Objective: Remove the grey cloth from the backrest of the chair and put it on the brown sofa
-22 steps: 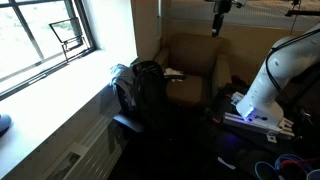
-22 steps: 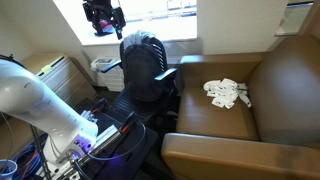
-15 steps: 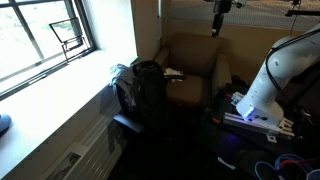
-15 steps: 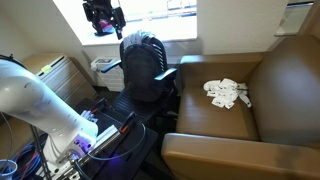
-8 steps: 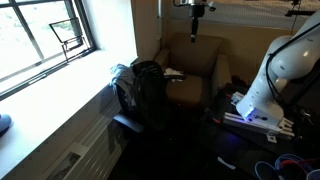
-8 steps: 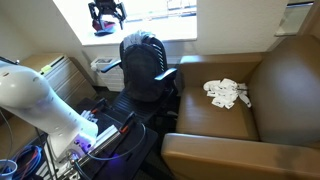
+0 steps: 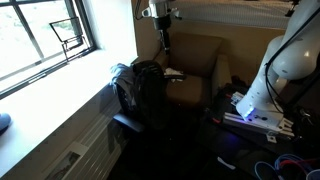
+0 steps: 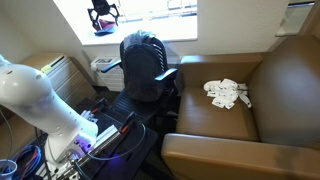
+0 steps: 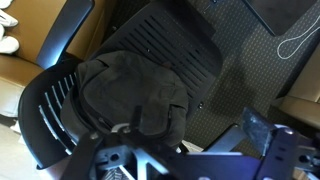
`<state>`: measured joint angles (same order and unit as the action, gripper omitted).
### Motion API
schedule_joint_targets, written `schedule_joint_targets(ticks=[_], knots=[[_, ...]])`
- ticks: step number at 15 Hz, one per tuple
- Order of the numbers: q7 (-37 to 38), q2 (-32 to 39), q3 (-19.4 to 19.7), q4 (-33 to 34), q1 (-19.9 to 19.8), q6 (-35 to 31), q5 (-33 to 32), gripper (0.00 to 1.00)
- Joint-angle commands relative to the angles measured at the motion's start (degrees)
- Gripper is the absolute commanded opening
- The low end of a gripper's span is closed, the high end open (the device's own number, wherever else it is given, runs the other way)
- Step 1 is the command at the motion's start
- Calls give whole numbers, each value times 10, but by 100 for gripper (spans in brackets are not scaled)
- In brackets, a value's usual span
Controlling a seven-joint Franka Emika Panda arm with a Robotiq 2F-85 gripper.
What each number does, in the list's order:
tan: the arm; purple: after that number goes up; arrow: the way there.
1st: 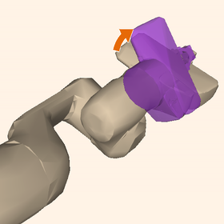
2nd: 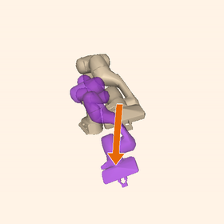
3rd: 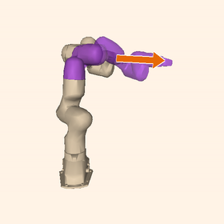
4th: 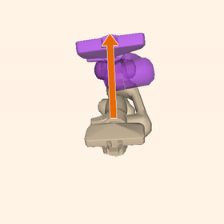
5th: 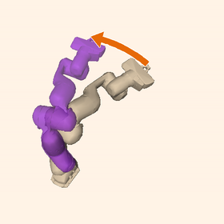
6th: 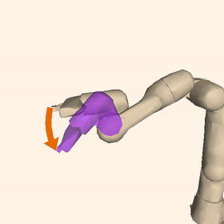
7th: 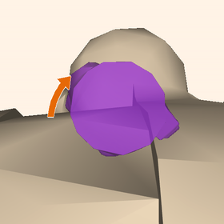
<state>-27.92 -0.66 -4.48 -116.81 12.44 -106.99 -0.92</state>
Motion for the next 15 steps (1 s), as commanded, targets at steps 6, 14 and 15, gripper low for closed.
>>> schedule_joint_targets(ticks=[6,14,15], knots=[[47,74,-24,23,-14,-56,-1,100],[270,311,-16,252,83,-264,-265,100],[307,341,2,287,108,-256,-312,100]])
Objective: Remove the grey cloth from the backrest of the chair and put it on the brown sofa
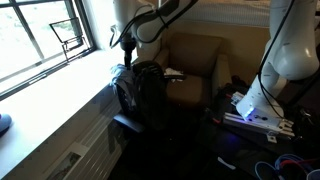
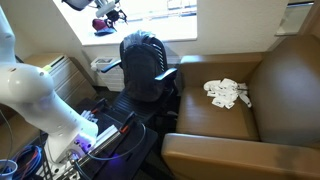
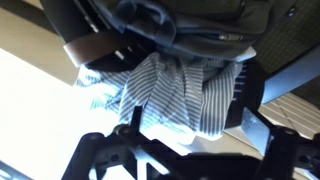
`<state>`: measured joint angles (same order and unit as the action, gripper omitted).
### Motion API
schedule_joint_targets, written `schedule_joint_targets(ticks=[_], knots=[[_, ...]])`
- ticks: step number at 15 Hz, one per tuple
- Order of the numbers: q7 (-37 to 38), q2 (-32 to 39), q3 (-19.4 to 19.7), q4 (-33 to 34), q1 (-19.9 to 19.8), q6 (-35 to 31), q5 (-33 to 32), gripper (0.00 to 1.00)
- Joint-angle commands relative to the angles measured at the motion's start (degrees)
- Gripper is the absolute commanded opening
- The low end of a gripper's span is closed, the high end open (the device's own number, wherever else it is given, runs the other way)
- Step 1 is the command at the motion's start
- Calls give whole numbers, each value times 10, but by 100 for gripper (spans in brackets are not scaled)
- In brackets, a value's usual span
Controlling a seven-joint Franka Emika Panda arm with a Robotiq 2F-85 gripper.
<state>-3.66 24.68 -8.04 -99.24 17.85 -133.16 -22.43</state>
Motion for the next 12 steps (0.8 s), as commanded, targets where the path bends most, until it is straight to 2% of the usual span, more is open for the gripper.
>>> schedule_joint_targets(ticks=[1,2,5,6,7,10,12], knots=[[75,117,40,147,64,32,-101,100],[54,56,23,69,41,7,-70,100],[73,113,38,128,66,13,-87,100],[121,113,63,129,82,3,-118,100],[166,126,71,143,79,-8,-107,100],[227,174,89,170,56,-22,-74,100],[254,215,102,194,43,-7,-42,100]])
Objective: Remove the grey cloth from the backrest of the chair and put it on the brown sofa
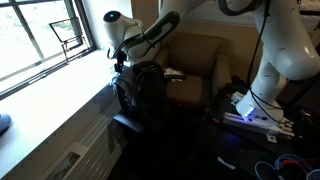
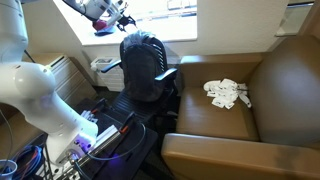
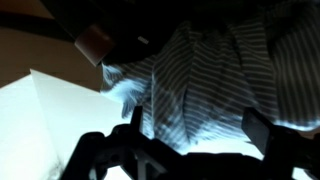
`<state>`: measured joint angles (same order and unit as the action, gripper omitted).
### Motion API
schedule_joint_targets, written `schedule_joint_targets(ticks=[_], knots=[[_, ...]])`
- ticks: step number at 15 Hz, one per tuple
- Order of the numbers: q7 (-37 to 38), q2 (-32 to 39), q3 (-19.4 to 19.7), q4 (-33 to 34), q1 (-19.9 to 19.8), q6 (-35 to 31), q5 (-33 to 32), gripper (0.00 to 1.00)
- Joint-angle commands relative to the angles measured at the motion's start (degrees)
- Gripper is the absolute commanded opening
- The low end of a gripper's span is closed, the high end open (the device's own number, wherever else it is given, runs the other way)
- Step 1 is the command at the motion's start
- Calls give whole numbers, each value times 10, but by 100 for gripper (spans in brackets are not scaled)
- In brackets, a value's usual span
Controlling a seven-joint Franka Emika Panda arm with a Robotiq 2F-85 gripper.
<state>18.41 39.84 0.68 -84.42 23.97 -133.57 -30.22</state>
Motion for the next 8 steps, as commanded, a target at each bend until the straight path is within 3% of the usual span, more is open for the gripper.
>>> schedule_joint_targets(ticks=[1,4,5,6,8], knots=[[12,19,14,9,-1,0,19,100],[14,31,18,15,-3,-4,23,100],[13,33,18,24,1,-2,22,75],[11,37,19,30,3,2,21,74],[-4,42,10,34,-5,3,34,60]])
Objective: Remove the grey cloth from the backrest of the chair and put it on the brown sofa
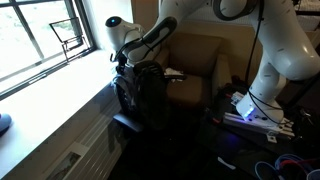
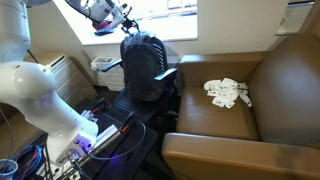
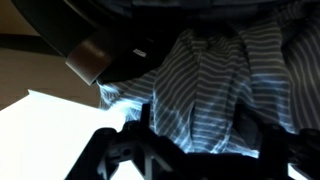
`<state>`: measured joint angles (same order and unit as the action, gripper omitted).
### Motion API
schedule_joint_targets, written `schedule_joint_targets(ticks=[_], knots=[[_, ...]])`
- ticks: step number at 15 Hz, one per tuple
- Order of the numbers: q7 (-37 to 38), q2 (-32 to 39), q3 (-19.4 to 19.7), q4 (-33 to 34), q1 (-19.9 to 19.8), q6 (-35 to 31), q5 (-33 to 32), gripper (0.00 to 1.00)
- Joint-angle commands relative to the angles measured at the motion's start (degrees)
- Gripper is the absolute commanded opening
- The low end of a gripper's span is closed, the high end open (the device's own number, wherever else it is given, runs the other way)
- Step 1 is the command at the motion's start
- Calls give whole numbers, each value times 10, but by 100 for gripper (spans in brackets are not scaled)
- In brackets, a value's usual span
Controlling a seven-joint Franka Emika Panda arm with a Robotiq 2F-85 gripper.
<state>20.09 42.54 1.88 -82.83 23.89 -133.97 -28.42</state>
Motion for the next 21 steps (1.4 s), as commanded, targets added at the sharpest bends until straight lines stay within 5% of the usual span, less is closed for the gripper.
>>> schedule_joint_targets(ticks=[1,9,14,18,21], knots=[[-28,16,-6,17,-9,5,24,52],[-95,18,-22,29,-35,12,78,0],[-159,-62,18,42,-12,45,-5,2],[-74,-145,49,34,19,37,-121,2],[15,-222,22,25,12,117,-99,2]])
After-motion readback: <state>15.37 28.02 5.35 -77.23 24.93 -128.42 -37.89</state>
